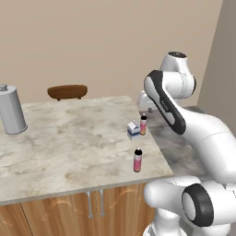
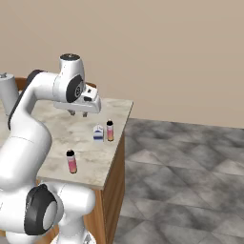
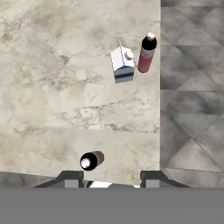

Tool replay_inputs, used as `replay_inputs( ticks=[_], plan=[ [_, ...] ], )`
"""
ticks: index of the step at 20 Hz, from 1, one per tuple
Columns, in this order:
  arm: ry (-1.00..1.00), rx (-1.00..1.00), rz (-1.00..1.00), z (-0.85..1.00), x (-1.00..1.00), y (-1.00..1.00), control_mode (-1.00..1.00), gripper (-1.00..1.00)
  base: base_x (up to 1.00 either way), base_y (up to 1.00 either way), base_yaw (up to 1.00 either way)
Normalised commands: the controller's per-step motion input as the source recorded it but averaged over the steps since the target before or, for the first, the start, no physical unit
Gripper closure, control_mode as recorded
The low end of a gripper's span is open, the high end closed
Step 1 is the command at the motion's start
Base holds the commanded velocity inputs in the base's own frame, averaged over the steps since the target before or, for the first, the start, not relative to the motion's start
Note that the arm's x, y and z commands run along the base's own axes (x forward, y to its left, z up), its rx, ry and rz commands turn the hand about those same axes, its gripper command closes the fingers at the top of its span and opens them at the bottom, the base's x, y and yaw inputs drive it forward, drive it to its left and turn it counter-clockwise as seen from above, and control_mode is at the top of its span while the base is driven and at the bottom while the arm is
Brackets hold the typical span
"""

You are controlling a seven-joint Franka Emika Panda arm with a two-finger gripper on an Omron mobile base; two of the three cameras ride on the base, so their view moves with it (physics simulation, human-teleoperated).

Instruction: Pick the bottled drink, milk, bottled drink from the counter and place them in the open cabinet.

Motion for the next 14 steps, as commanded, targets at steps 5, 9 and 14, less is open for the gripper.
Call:
replay_inputs(
  ticks=[5, 9, 14],
  plan=[
    [-0.03, 0.0, 0.0, -0.12, -0.07, 0.0, -1.0, -1.0, 0.0, 0.0, 0.0],
    [-0.02, 0.0, 0.02, -0.38, -0.34, 0.0, -1.0, -1.0, 0.0, 0.0, 0.0],
    [-0.07, 0.01, 0.11, -0.51, -0.46, -0.09, -1.0, -1.0, 0.0, 0.0, 0.0]
  ],
)
